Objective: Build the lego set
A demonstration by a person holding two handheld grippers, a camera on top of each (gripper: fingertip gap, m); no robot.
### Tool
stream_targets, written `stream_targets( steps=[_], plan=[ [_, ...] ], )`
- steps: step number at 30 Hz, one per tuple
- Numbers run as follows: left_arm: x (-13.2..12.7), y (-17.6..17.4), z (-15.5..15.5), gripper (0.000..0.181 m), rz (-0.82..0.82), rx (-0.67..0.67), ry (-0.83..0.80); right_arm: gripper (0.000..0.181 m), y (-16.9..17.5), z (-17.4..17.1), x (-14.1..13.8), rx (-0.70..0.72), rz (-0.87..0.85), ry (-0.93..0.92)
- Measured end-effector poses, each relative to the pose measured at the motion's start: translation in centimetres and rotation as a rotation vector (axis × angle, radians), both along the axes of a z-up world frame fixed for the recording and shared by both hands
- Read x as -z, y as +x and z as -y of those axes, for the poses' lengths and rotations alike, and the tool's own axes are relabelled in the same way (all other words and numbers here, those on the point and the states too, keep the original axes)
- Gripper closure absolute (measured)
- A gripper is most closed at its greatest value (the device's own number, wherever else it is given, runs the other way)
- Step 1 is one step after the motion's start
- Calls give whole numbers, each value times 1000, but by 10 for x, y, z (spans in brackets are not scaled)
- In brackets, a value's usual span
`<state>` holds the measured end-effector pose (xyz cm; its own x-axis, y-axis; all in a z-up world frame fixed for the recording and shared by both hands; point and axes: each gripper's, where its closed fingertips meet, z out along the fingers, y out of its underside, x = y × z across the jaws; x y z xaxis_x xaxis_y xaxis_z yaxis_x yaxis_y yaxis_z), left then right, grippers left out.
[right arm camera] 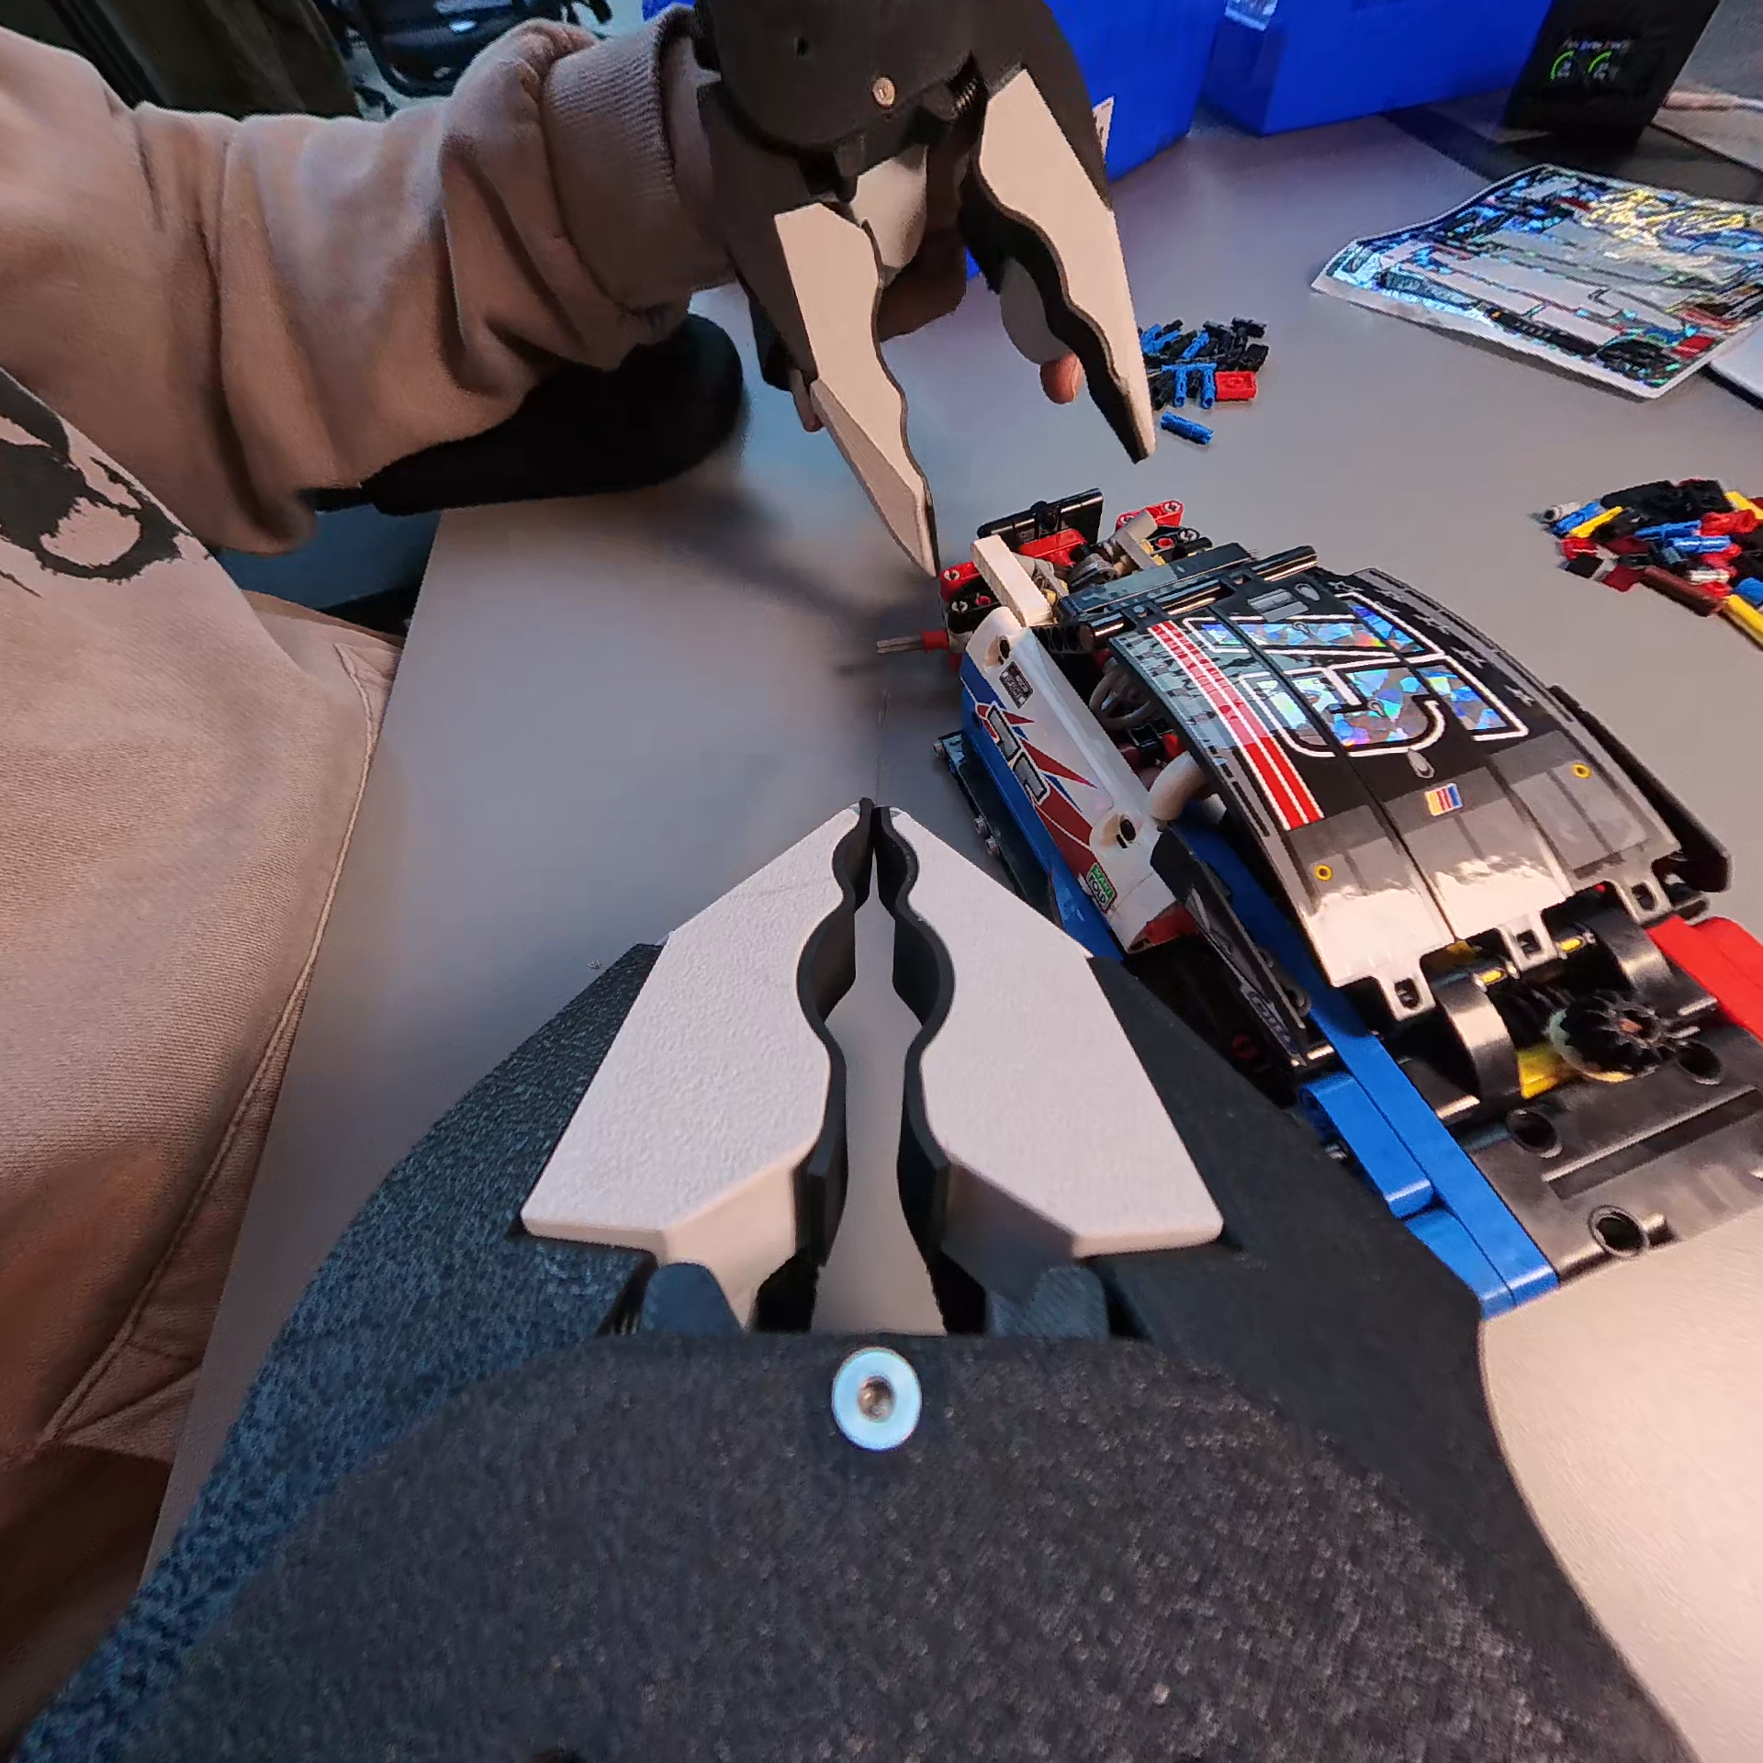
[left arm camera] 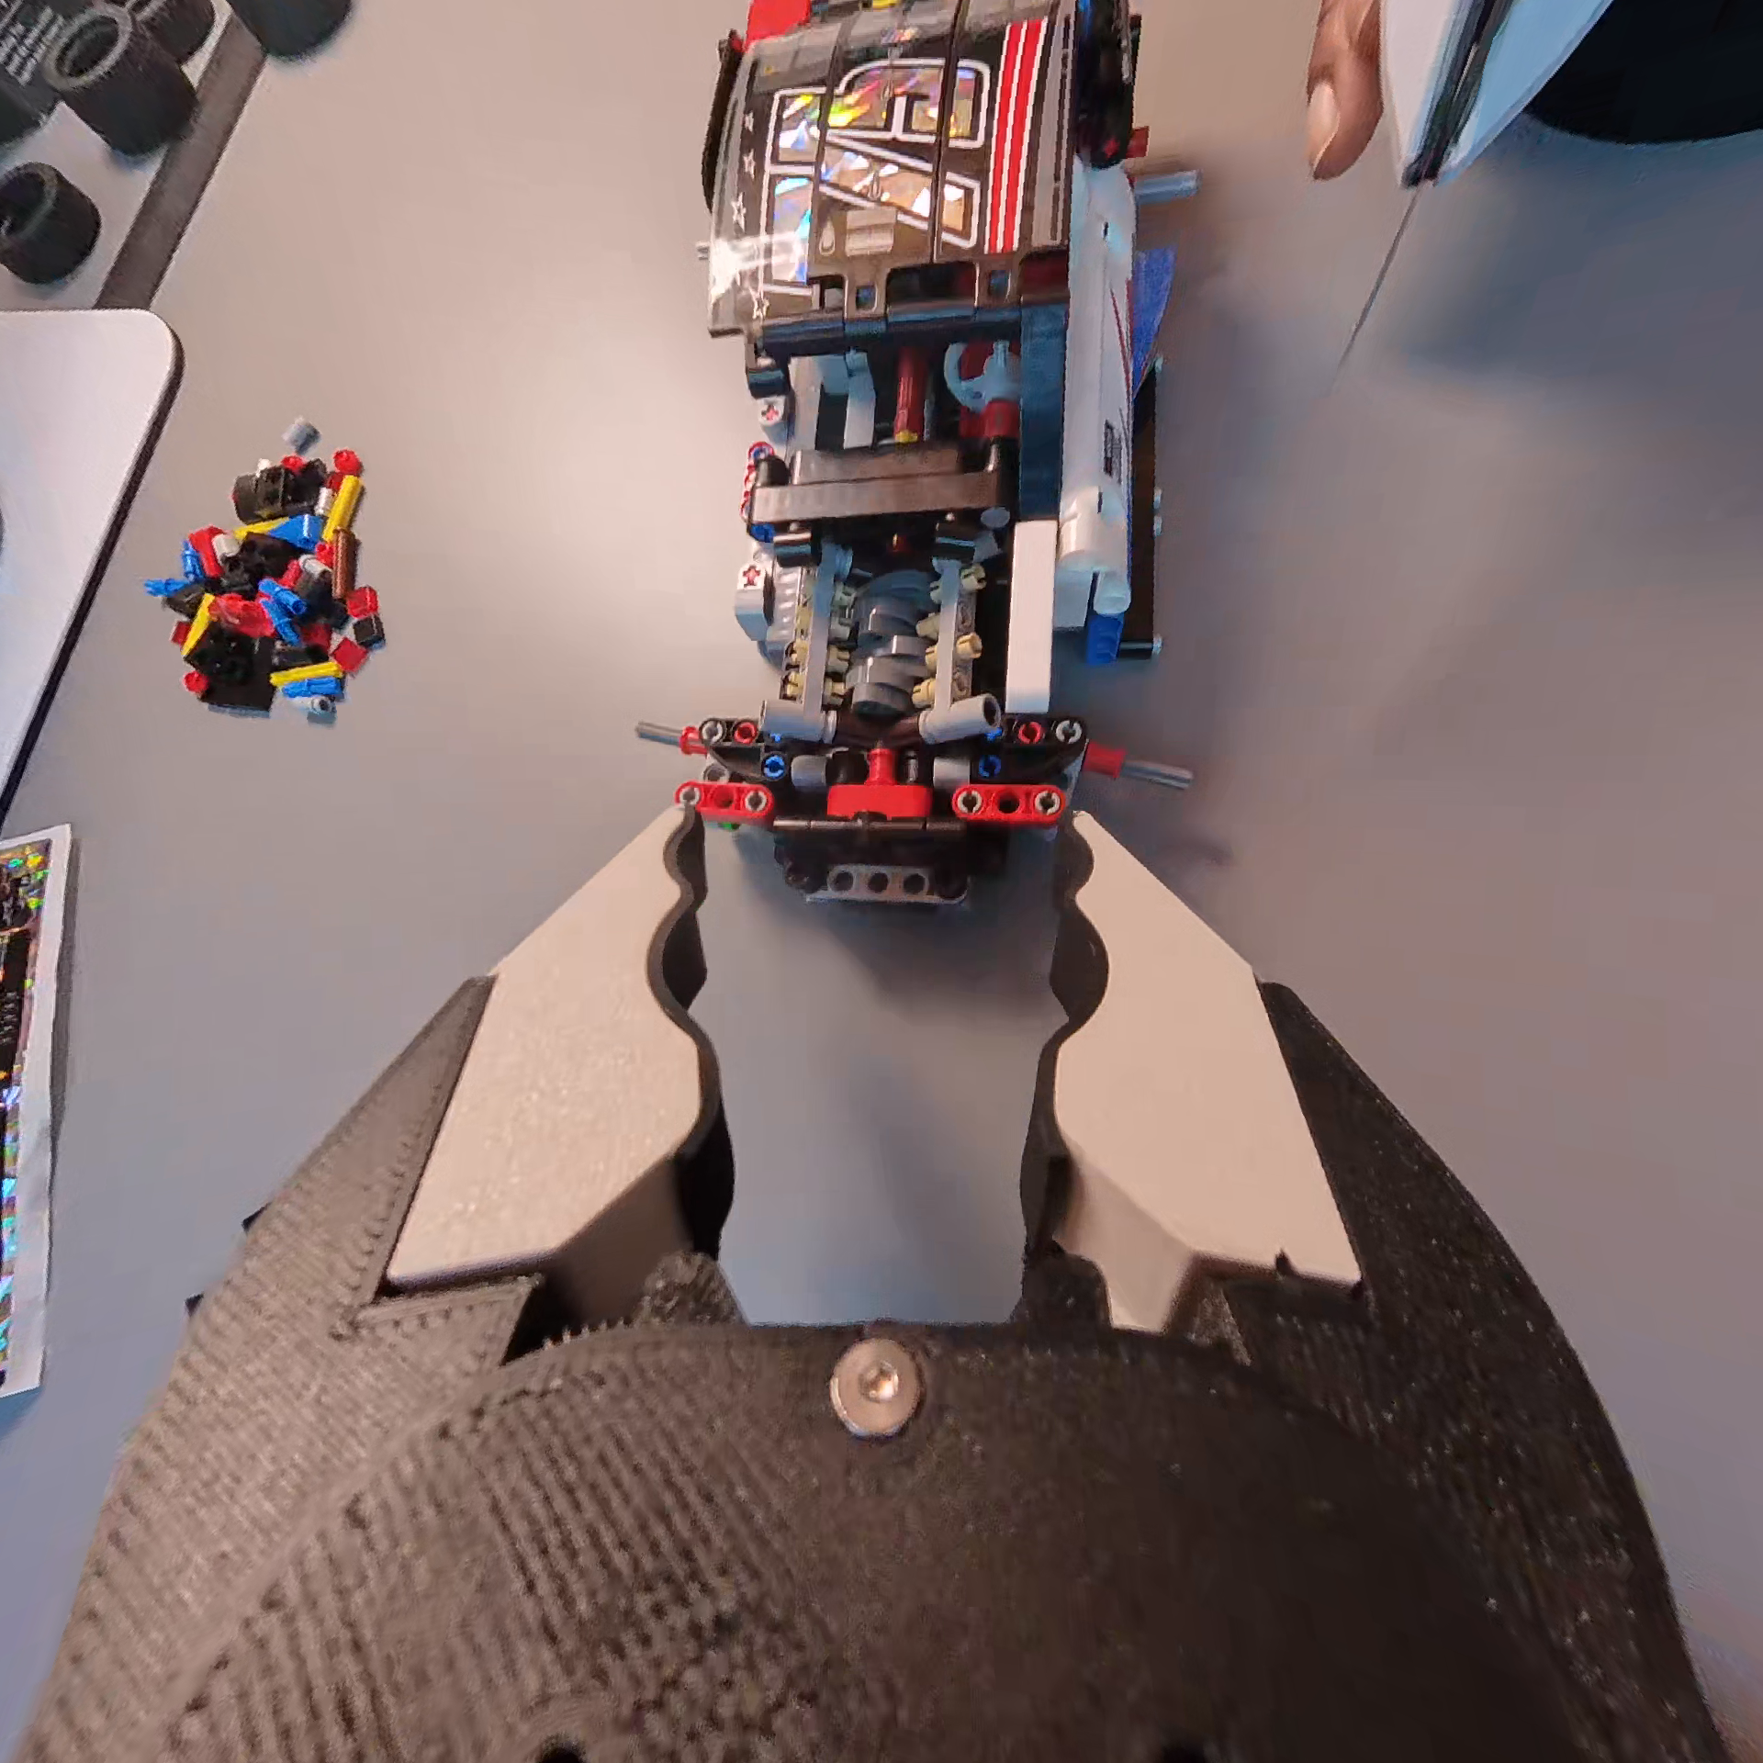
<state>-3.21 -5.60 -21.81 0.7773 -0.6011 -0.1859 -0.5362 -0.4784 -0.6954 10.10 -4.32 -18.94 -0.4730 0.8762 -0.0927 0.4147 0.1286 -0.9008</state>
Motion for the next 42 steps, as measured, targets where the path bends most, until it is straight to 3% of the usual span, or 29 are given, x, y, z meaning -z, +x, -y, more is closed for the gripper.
stream_targets(
  steps=[1, 6, 9, 15, 22, 28, 34, 42],
  plan=[
    [2, -4, 2, 112, -10, 1, -11, 181, 0, 0, -1, -1, -3, 0],
    [23, -9, 11, 115, -113, 53, -41, 181, 1, 1, -1, -5, -7, 0],
    [23, -7, 6, 130, -113, 51, -7, 181, 1, 1, -2, -6, -11, 2],
    [26, -9, 2, 137, -17, 36, -9, 181, 1, 2, -3, -10, -17, 5],
    [21, 0, 0, 143, 230, -8, -99, 181, 2, 2, -2, -8, -12, 16],
    [6, 6, -1, 143, 567, -86, -228, 181, 7, -2, -9, -7, -17, -19],
    [0, 4, 0, 143, 722, -79, -309, 181, 4, -11, -27, 13, 3, -142],
    [-1, 0, -1, 143, 772, -52, -353, 181, -13, -21, -34, 28, 155, -289]
  ],
)
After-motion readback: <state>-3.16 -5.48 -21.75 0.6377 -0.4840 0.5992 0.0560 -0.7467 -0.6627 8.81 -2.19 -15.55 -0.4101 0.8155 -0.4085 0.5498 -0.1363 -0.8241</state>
